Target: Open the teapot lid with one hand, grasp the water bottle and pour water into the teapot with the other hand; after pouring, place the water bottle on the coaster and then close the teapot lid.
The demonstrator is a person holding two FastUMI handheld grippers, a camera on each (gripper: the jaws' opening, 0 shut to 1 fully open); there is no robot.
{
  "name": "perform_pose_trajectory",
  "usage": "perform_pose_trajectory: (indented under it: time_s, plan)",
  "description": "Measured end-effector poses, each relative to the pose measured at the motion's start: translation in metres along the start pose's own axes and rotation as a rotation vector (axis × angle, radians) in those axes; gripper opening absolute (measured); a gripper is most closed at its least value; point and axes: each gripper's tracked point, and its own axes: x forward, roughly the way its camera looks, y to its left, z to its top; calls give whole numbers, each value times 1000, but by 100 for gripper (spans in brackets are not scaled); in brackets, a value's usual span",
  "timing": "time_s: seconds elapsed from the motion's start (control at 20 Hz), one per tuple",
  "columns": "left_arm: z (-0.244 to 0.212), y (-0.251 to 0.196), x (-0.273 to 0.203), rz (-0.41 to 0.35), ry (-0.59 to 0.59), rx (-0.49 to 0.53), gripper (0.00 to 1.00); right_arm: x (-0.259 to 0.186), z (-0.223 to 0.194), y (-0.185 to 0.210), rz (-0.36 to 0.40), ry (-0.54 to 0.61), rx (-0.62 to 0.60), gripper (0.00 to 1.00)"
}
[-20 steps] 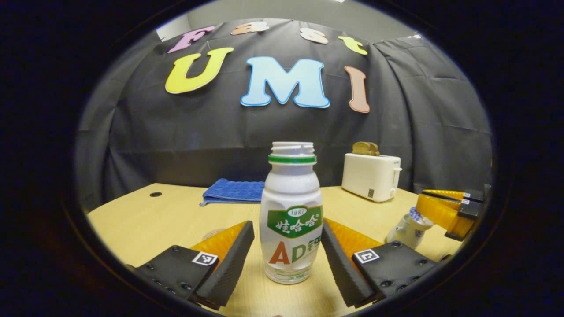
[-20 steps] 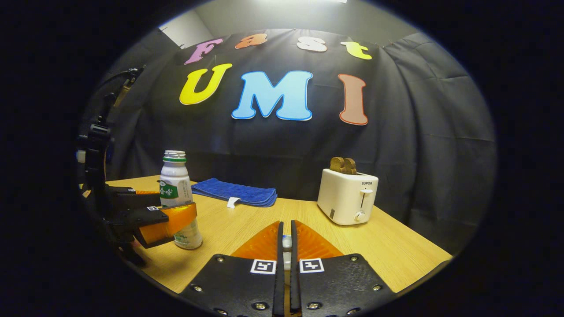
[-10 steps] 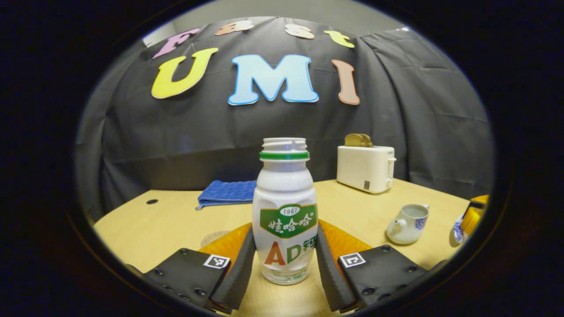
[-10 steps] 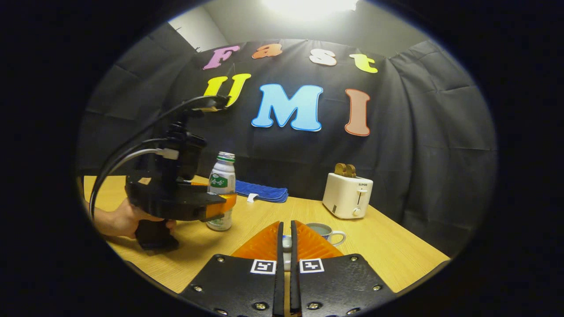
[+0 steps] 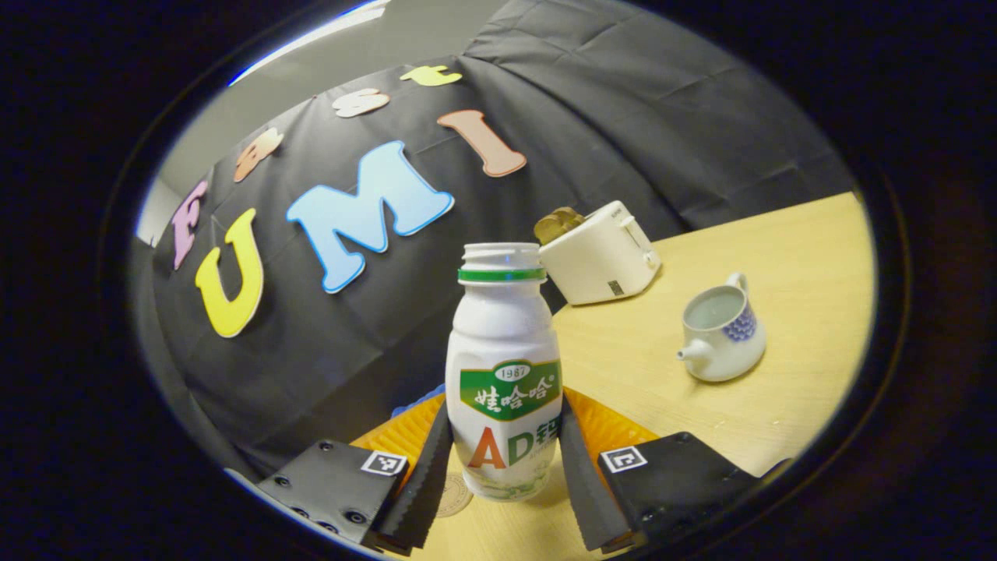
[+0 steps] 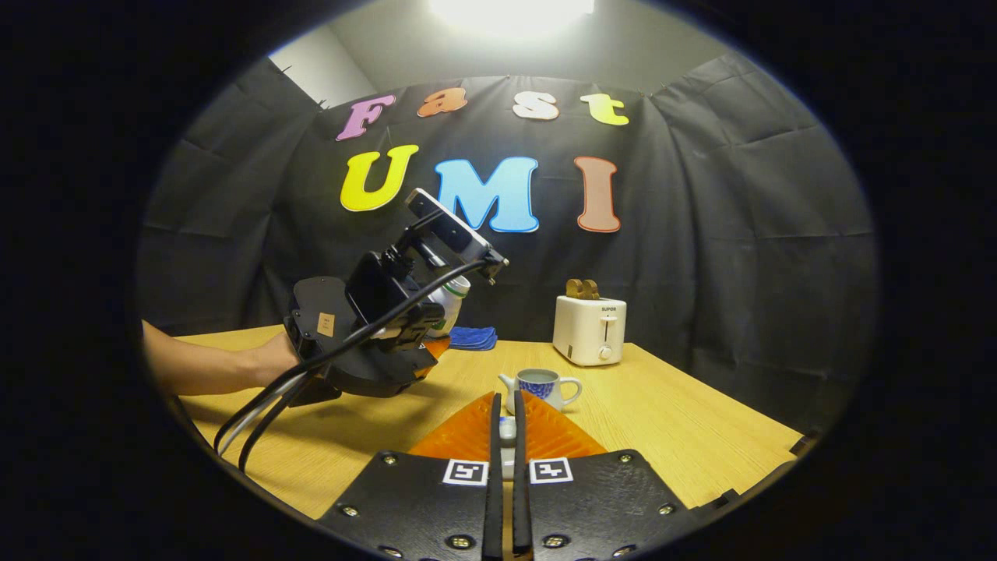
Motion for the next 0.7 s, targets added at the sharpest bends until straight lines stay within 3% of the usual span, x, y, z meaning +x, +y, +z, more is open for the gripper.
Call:
perform_pose_trajectory:
  time_s: [0.1,0.15,0.2,0.25,0.45,0.7]
  plan:
    - [1,-12,5,-26,1,92,76,-5,-7,-9,-21,22,9,5]
    - [2,-14,6,-34,-2,126,80,-6,-7,-12,-28,23,6,5]
    - [2,-25,10,-71,-17,172,76,-8,-8,-18,-41,21,11,5]
    - [-2,-34,11,-100,-18,228,80,-10,-6,-23,-54,16,17,5]
    - [0,-41,25,-97,-20,407,80,-14,-10,-37,-92,15,22,5]
    - [3,-55,29,-116,-37,527,80,-17,-9,-40,-92,-1,9,5]
